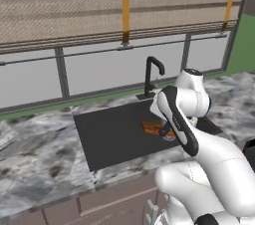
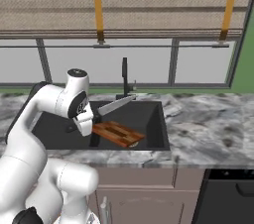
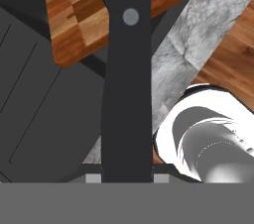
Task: Move the cutting board and knife to the sink. Then move spray from the cabinet to the counter.
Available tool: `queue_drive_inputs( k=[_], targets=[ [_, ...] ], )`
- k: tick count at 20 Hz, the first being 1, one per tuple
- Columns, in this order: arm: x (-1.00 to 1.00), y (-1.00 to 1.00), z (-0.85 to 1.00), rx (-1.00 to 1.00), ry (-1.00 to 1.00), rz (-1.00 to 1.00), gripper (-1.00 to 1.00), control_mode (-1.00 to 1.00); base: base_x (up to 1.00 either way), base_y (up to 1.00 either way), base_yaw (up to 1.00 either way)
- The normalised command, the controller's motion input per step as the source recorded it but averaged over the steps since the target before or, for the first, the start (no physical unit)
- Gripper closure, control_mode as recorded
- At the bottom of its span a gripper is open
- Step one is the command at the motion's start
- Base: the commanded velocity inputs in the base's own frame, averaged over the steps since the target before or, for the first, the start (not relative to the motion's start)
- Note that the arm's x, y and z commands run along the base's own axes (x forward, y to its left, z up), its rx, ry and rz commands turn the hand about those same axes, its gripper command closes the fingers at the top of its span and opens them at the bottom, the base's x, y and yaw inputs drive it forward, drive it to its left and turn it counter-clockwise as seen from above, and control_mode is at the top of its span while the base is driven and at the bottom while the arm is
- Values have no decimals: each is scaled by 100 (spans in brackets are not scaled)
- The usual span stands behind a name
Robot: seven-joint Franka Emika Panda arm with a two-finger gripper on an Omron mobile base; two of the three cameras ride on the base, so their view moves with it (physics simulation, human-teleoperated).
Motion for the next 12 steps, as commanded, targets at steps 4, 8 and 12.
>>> queue_drive_inputs(
  k=[4, 8, 12],
  targets=[
    [0, 0, 0, 0, 0, 0, 100, 100, 72, -84, 6],
    [0, 0, 0, 0, 0, 0, 100, 100, 89, -76, 10],
    [18, -21, -5, 3, 2, 1, 100, -100, 61, -54, 7]
  ],
)
